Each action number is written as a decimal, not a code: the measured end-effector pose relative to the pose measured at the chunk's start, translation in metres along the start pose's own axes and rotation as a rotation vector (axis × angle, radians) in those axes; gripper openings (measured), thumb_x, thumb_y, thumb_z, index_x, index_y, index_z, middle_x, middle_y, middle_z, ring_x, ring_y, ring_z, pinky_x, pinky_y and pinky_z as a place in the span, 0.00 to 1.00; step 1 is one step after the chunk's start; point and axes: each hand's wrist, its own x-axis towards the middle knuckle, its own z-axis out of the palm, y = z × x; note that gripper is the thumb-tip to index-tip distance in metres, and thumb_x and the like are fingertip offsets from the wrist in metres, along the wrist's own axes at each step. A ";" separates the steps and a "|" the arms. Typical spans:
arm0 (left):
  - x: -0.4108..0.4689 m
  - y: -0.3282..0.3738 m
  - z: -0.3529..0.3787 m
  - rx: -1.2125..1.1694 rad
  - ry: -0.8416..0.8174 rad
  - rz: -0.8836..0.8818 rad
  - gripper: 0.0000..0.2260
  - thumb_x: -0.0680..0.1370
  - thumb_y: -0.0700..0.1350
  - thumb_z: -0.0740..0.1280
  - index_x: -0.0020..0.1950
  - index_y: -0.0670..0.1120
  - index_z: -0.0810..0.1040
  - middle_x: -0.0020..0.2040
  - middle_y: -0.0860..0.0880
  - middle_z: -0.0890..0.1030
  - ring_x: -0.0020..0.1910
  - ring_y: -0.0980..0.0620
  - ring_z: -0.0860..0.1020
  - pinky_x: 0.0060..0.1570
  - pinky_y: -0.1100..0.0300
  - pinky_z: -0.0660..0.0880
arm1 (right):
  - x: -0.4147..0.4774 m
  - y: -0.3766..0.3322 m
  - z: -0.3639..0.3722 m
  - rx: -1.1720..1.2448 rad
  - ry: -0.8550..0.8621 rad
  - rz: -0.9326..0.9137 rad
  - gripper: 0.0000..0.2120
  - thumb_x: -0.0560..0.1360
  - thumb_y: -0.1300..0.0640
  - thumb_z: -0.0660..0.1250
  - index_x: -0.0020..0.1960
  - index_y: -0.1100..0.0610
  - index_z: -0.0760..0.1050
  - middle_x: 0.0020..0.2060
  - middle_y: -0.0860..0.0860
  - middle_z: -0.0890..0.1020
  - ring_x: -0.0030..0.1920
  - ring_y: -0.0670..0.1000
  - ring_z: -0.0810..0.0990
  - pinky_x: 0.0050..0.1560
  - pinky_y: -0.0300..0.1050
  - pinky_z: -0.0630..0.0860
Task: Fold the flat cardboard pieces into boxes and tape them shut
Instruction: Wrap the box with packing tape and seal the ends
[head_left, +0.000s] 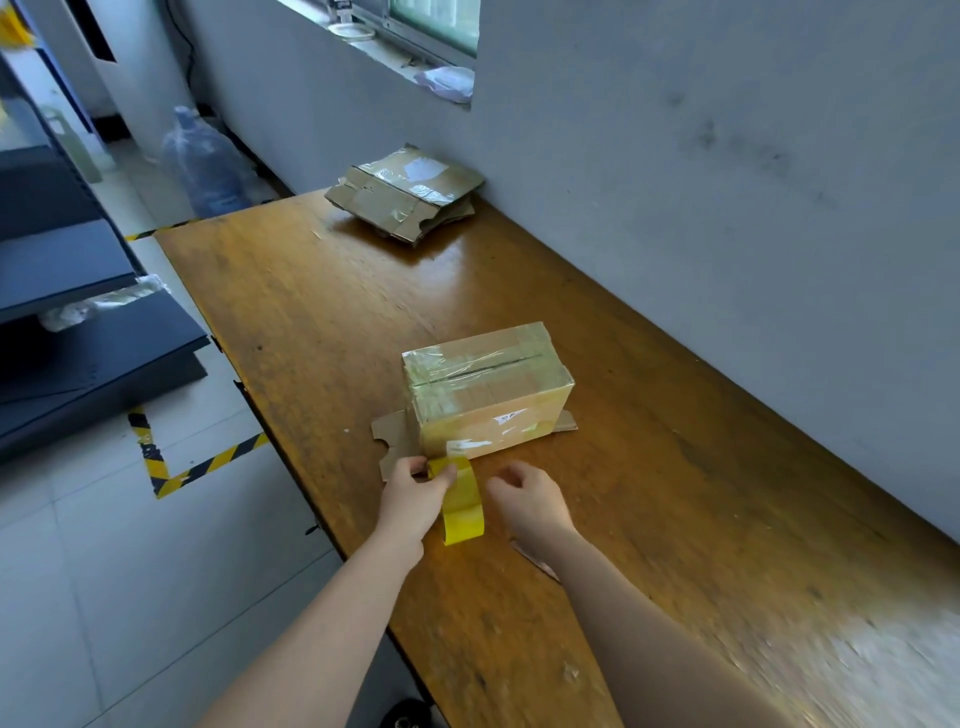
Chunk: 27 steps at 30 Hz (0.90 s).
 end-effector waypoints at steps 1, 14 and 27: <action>0.000 0.001 0.001 -0.022 -0.001 -0.013 0.18 0.76 0.49 0.71 0.64 0.49 0.71 0.56 0.48 0.76 0.53 0.47 0.77 0.52 0.49 0.78 | 0.000 0.010 -0.006 -0.208 0.030 0.016 0.16 0.73 0.52 0.63 0.59 0.53 0.75 0.53 0.50 0.80 0.52 0.51 0.79 0.51 0.50 0.79; -0.007 0.004 0.001 -0.126 -0.020 0.037 0.09 0.77 0.38 0.69 0.54 0.50 0.77 0.56 0.45 0.77 0.55 0.44 0.78 0.55 0.41 0.77 | -0.028 0.075 -0.028 -0.547 0.103 0.083 0.06 0.80 0.58 0.61 0.56 0.53 0.74 0.48 0.50 0.80 0.47 0.50 0.79 0.48 0.45 0.79; -0.004 -0.003 0.006 -0.171 0.085 0.029 0.08 0.74 0.45 0.73 0.47 0.51 0.75 0.51 0.47 0.79 0.50 0.44 0.78 0.47 0.47 0.79 | -0.021 -0.041 -0.027 -0.827 0.502 -0.789 0.11 0.61 0.69 0.76 0.34 0.57 0.77 0.27 0.53 0.74 0.27 0.55 0.73 0.27 0.43 0.63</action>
